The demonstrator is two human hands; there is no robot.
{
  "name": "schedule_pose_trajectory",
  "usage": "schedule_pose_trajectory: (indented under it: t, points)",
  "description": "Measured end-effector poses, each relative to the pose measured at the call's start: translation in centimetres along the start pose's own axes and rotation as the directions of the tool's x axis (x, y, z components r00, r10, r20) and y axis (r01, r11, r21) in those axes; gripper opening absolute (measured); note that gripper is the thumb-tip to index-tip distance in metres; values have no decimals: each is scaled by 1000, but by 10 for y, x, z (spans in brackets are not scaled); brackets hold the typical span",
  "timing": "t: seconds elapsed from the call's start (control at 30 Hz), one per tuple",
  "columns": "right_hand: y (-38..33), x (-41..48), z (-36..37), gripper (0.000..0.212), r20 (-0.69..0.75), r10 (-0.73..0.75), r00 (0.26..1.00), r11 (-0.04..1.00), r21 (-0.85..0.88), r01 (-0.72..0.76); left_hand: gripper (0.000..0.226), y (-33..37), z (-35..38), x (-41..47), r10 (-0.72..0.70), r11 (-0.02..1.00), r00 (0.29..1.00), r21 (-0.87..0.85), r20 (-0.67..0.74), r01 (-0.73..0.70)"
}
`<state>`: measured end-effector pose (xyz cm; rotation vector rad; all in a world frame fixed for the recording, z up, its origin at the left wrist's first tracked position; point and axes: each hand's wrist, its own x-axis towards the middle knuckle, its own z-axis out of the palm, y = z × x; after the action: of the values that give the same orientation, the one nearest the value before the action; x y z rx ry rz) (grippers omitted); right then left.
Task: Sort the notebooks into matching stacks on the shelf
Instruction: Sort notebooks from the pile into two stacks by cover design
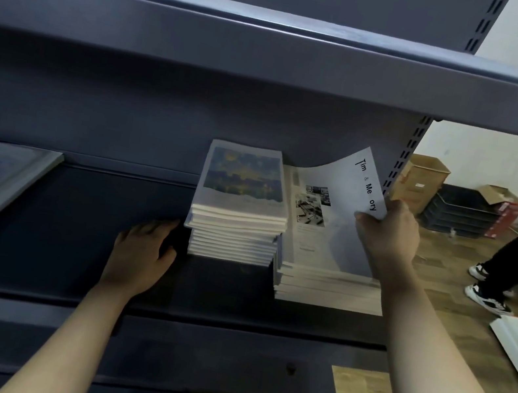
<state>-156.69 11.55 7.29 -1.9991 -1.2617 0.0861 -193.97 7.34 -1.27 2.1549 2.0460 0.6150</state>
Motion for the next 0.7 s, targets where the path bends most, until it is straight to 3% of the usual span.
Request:
schedule_pose_trajectory:
  t: [0.47, 0.7]
  points:
    - [-6, -8, -3, 53, -62, -47, 997, 994, -99, 40, 52, -3, 1, 0, -7, 1000, 1000, -8, 6, 7]
    - [-18, -18, -1, 29, 4, -114, 994, 963, -247, 111, 53, -4, -4, -1, 7, 998, 1000, -56, 18, -6]
